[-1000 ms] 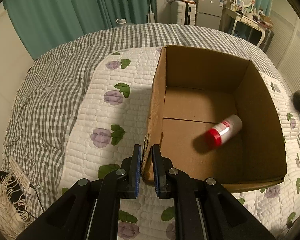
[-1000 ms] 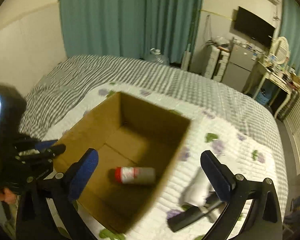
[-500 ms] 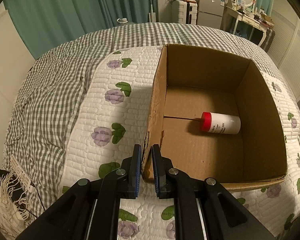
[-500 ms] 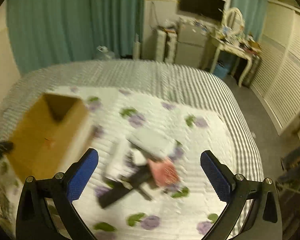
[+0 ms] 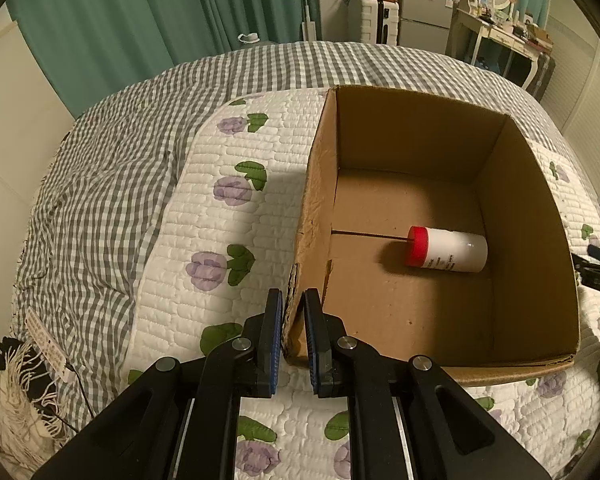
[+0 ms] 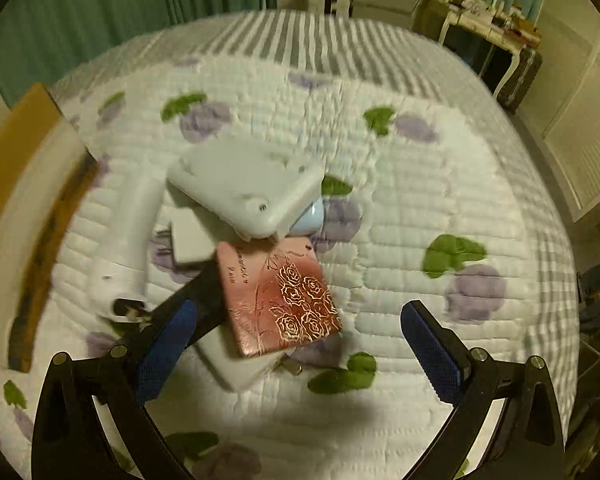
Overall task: Organize rigid objects
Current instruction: 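Move the right tool back and grasp the pink rose card case, then carry the pink card case into the box and release it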
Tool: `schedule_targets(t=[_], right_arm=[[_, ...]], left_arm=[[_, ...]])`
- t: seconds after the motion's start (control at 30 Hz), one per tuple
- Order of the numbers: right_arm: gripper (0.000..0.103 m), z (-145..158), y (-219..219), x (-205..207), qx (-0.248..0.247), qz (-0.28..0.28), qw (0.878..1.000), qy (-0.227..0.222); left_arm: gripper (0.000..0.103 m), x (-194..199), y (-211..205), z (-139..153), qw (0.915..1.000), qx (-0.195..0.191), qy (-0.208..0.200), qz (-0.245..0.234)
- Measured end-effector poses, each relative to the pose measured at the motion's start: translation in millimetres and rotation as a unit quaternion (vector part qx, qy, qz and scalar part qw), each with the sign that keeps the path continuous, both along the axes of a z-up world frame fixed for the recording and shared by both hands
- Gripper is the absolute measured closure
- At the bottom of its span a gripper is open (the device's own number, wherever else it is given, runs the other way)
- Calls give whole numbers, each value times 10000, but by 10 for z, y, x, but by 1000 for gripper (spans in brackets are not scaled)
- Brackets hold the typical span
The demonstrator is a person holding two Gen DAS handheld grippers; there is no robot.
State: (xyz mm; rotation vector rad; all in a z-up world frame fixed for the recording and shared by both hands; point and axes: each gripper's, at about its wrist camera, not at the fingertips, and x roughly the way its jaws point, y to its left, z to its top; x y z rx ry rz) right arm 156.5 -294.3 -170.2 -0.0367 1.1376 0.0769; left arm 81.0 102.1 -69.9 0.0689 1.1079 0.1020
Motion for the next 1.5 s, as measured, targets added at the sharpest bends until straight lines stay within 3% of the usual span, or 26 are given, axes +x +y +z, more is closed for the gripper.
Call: schedule_targets(t=[0.13,0.37,0.63,0.77,0.87,1.0,1.2,1.3,1.5], right_arm=[[2,-157,13,106,133,148,9996,182],[7,-273,-123,255,821,188,9959,342],[32,-267,-145,258,1316,354,9895,480],[33,-225,-129,218,1236,347,9907,448],[34,-112,-114,97,809,316,9958,282],[35,178,-96,-43,573,276,9980,-61],[35,973,157,-136,247,520,9947,-853],[35,1449,433,-218,125,782,9877,-1350],[35,2061,1134,-358,198,1454,9700,-1939]], left_arm=[[92,4,-5,-4,10000,34,12,-11],[92,3,-12,-18,10000,86,33,-39],[92,6,-8,-25,10000,86,33,-37],[92,7,6,-41,10000,71,41,-46],[92,9,8,-42,9999,81,39,-57],[92,9,12,-44,9999,72,41,-57],[92,14,8,-35,10000,57,42,-56],[92,15,3,-27,10000,48,42,-54],[92,16,2,-23,10000,46,40,-52]])
